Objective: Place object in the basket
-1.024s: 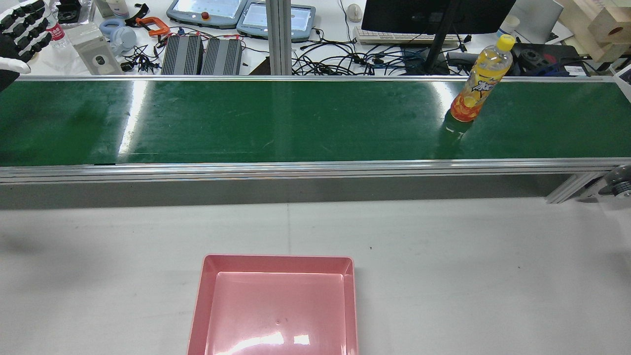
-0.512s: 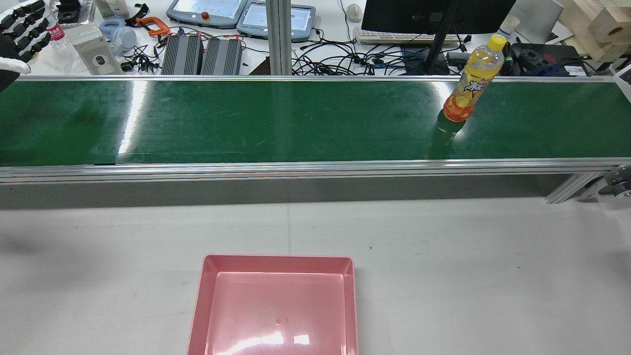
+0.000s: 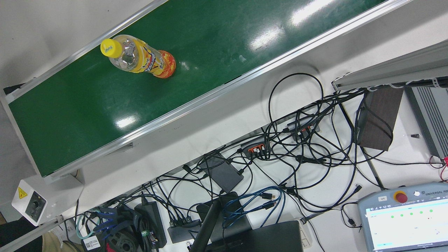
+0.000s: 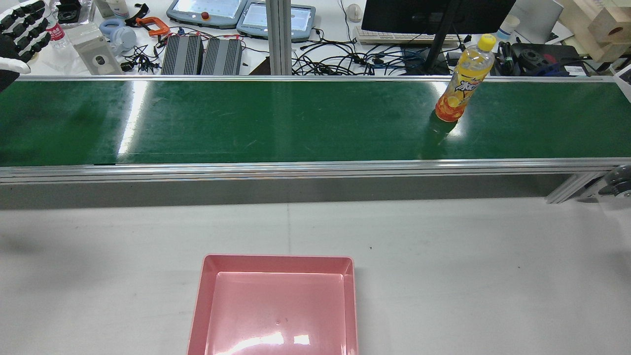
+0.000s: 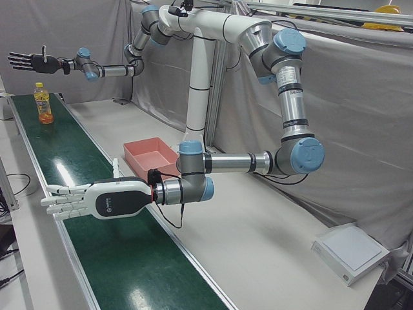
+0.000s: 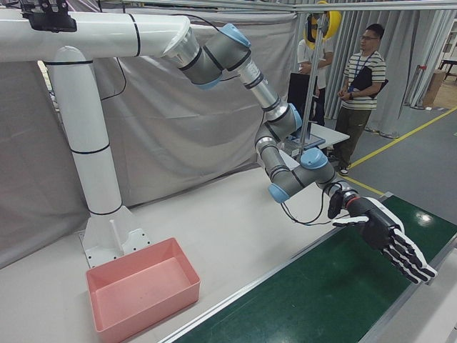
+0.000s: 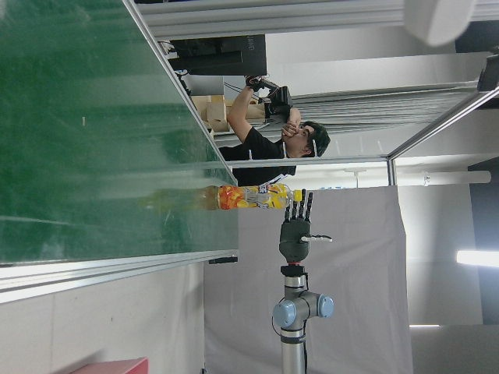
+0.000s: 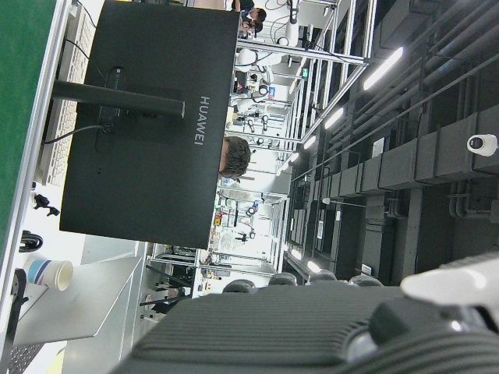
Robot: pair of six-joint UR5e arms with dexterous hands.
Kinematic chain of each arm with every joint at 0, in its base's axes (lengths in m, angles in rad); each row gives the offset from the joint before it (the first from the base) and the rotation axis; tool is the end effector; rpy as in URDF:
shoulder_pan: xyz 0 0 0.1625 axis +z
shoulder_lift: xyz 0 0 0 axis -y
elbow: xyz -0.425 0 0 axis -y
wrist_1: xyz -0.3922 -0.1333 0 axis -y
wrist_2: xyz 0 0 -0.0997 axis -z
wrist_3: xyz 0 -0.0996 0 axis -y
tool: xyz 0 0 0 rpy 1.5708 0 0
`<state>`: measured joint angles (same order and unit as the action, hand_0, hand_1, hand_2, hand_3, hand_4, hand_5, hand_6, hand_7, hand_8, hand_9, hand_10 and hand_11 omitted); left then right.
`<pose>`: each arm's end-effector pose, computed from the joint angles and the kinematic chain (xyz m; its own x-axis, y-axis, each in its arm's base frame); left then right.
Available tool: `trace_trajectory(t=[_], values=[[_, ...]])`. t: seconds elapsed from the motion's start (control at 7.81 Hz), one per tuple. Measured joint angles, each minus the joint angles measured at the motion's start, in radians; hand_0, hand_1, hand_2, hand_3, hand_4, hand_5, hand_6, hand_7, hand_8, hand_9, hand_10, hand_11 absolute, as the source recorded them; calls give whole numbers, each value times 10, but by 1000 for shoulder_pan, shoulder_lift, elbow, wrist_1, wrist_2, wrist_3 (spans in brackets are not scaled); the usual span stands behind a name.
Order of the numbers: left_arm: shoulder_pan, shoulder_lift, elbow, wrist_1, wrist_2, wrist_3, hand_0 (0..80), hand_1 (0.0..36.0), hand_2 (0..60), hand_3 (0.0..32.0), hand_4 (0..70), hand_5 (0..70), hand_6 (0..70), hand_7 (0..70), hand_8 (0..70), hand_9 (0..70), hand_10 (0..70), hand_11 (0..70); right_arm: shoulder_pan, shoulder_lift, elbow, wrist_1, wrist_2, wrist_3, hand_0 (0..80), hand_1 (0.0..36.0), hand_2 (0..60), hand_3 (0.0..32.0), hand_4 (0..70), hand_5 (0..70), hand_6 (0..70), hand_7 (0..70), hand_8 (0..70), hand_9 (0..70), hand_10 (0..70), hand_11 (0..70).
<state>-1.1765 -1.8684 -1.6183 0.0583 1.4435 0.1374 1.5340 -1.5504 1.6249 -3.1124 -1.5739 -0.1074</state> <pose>0.1021 -0.6254 0.5038 -0.9684 -0.2303 -0.0958 0.0242 0.2955 -0.9550 0.1142 -0.5137 0.6471 -0.9939 0.0286 0.1069 -0.1033 0.1071 -0.9889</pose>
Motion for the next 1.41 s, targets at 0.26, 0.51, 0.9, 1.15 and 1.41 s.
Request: trace_trajectory(t=[0.26,0.51,0.9,1.15,1.41], values=[[2,-1,0,1,0,6,637,118,0,0,6,180,0,0,0,0,2,26,0,0,1,0,0,0,0,0,0,0,0,0,0,0,0,0,0,0],[2,-1,0,1,0,5,636,116,0,0,2,163,0,0,0,0,5,31,0,1,1,0,-1,0,0,0,0,0,0,0,0,0,0,0,0,0],[2,-1,0,2,0,2,636,116,0,0,1,162,0,0,0,0,7,34,0,1,1,0,0,0,0,0,0,0,0,0,0,0,0,0,0,0],[2,-1,0,2,0,3,633,116,0,0,0,162,0,0,0,0,4,29,0,1,-1,0,0,1,0,0,0,0,0,0,0,0,0,0,0,0],[2,-1,0,2,0,5,632,115,0,0,4,164,0,0,0,0,8,36,0,1,-2,0,0,1,0,0,0,0,0,0,0,0,0,0,0,0]])
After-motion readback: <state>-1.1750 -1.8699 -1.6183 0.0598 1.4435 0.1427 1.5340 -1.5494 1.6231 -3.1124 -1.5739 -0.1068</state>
